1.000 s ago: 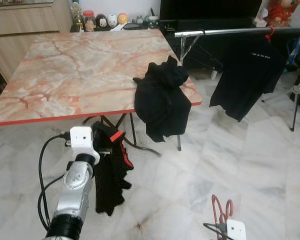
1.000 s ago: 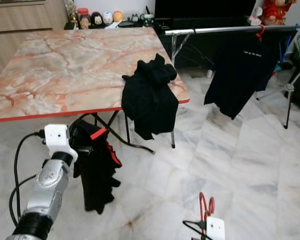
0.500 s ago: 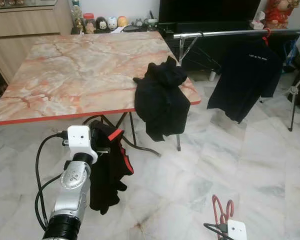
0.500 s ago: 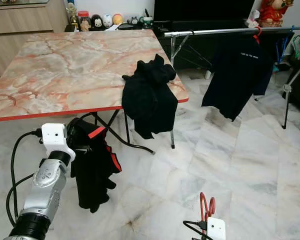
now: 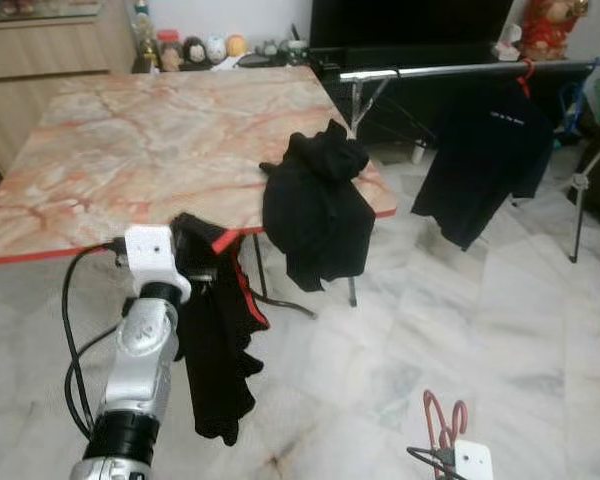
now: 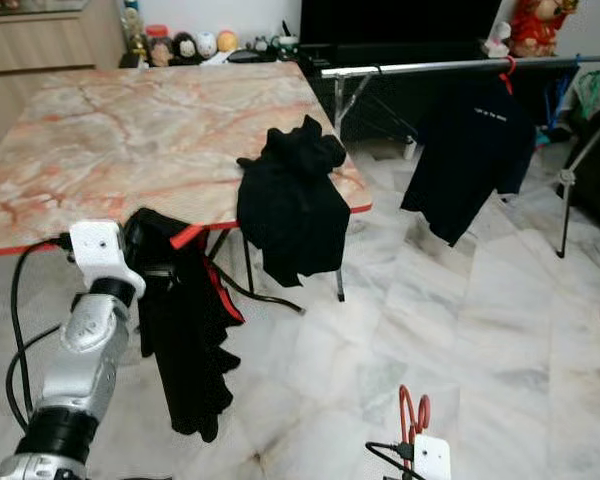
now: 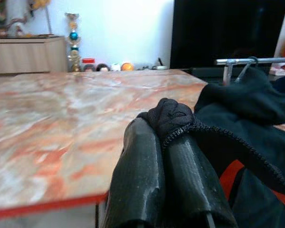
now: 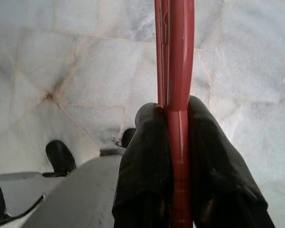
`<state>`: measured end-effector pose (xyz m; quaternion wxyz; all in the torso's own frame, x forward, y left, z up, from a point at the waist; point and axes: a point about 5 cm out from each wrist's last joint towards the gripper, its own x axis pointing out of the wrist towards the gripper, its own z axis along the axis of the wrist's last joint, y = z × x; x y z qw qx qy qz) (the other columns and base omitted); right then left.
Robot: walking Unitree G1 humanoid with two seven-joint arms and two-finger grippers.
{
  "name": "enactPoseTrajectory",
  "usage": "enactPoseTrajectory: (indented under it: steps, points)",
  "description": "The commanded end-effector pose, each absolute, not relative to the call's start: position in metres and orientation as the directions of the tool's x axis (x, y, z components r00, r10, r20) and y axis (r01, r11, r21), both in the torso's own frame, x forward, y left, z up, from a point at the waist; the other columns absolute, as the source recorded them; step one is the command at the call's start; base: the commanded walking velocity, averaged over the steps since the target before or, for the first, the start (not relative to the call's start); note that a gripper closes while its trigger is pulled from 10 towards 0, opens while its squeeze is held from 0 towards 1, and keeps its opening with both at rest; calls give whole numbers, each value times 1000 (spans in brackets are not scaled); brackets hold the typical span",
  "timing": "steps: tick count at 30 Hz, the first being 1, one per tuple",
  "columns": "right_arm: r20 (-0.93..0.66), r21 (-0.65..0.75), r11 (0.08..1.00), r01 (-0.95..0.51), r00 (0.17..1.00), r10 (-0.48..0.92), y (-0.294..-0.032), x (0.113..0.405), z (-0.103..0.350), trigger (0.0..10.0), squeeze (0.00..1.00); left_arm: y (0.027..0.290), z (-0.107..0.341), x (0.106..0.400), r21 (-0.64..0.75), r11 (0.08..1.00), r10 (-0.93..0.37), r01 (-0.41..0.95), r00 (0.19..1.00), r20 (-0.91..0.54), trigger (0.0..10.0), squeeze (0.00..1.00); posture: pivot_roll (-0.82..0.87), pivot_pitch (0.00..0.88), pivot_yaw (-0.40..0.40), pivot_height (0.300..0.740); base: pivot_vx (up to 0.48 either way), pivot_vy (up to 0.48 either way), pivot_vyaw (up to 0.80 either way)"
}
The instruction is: Hang hanger
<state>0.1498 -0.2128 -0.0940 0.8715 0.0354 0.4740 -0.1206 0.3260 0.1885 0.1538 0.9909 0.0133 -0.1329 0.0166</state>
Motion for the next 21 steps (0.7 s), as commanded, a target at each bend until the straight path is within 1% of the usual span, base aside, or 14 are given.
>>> enactPoseTrajectory:
  steps: [1, 12, 20, 21]
  points:
    - [-837, -59, 965, 254, 515, -186, -216, 147, -95, 10000, 0, 183, 164, 329, 32, 999, 13, -23, 956, 294, 10000, 0, -66, 0, -6, 740, 311, 0, 0]
    - [-841, -59, 971, 233, 512, -174, -215, 145, -95, 10000, 0, 186, 177, 334, 22, 999, 31, -40, 946, 323, 10000, 0, -64, 0, -6, 740, 330, 0, 0]
    - [-840, -58, 971, 231, 514, -172, -215, 146, -95, 10000, 0, 191, 217, 350, 44, 998, 31, -54, 911, 411, 10000, 0, -51, 0, -15, 740, 332, 0, 0]
    - [-840, -57, 971, 231, 515, -171, -215, 147, -95, 10000, 0, 190, 233, 358, 58, 997, 16, -46, 897, 441, 10000, 0, -43, 0, -17, 740, 356, 0, 0]
